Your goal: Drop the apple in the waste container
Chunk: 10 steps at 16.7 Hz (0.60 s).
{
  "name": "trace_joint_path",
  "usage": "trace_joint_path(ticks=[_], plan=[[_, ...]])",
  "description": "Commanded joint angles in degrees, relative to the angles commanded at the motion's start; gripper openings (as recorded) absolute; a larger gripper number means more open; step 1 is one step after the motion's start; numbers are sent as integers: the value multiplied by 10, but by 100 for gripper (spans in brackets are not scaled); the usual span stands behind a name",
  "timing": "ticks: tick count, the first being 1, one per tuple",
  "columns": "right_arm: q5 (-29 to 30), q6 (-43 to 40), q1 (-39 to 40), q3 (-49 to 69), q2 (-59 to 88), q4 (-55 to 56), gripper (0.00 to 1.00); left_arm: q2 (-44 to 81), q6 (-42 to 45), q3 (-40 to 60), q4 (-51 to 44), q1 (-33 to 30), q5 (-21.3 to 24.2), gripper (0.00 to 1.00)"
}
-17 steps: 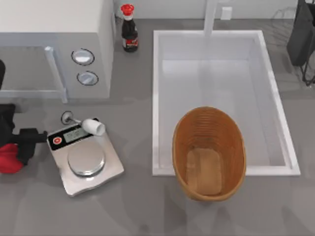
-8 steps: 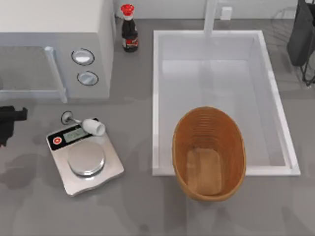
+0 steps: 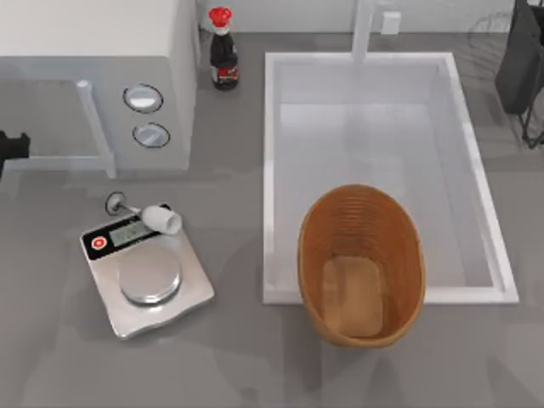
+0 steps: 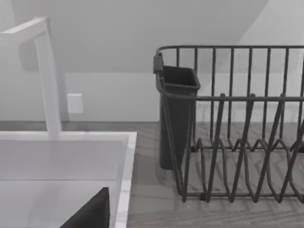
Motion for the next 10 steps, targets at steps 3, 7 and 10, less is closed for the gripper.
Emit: trace_joint_path(ticks=[3,7,10], plan=[[0,0,0,0,0,0,100,1,7,32,-39,-16,6,0],[0,0,0,0,0,0,100,1,8,32,-38,-15,5,0],[0,0,0,0,0,0,100,5,-5,32,-43,-18,5,0]])
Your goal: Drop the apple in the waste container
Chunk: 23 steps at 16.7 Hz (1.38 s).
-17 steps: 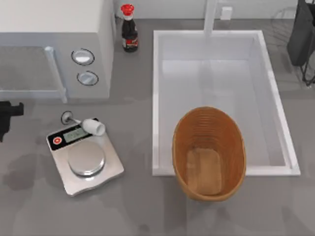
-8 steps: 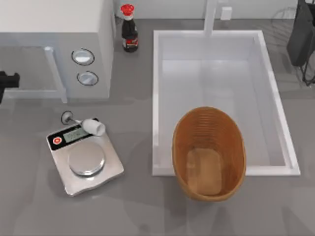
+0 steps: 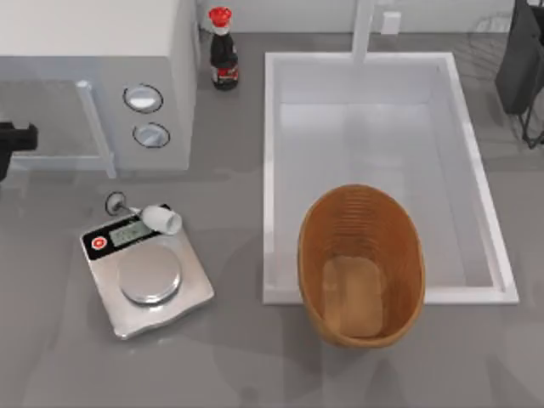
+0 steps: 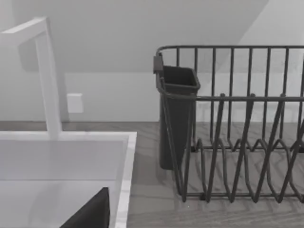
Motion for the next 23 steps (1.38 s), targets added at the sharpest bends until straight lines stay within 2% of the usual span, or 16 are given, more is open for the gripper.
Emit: trace_joint_path(ticks=[4,9,15,23], plan=[[0,0,0,0,0,0,100,26,-99,5,-27,-28,-1,0],[0,0,0,0,0,0,100,59,-337,35,-62,-97,-8,0],[0,0,0,0,0,0,100,88,-754,133,-80,-219,-29,0],[0,0,0,0,0,0,100,147,-1415,340,-97,-395,-70,0]])
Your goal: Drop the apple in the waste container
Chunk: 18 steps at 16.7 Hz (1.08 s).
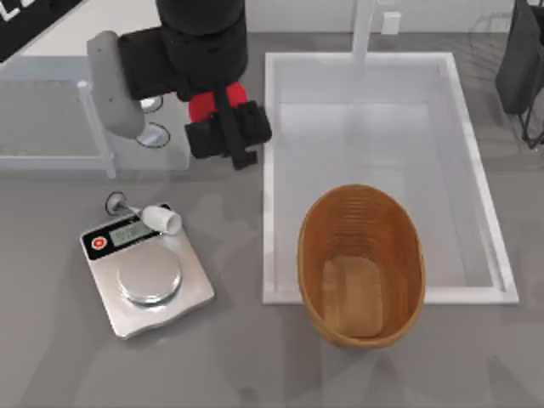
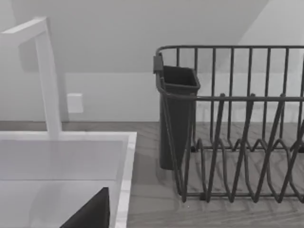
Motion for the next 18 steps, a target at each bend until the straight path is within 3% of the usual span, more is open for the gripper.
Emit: trace_joint_path(ticks=[6,10,14,18], plan=[[0,0,0,0,0,0,100,95,-465,160,-45,-99,-3,0],[0,0,0,0,0,0,100,169,-697,240,-86,-134,19,0],[0,0,0,0,0,0,100,233,-838,289,-125,-147,51,0],[0,0,0,0,0,0,100,266,-890,309,-144,-149,71,0]])
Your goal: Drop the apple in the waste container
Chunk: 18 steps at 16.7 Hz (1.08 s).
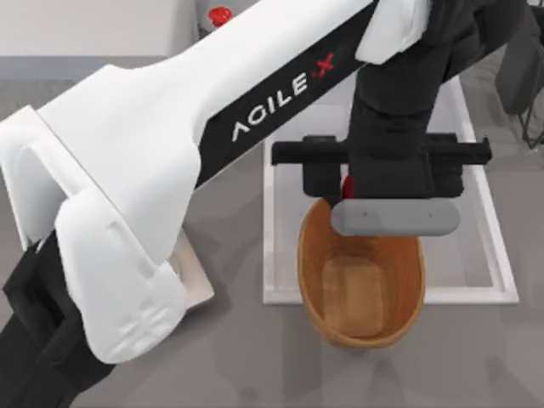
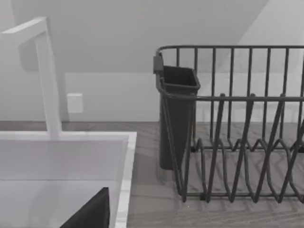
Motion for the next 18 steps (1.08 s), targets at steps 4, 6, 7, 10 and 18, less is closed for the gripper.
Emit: trace_joint_path(ticks=[4,6,7,10,18], plan=[[0,0,0,0,0,0,100,0,0,0,0,0,0,0],[0,0,0,0,0,0,100,0,1,-2,2,3,-1,0],[0,0,0,0,0,0,100,-1,1,-8,5,5,-1,0],[0,0,0,0,0,0,100,-10,1,-51,37,7,-3,0],[0,0,0,0,0,0,100,-58,6,-224,183,0,-6,0]])
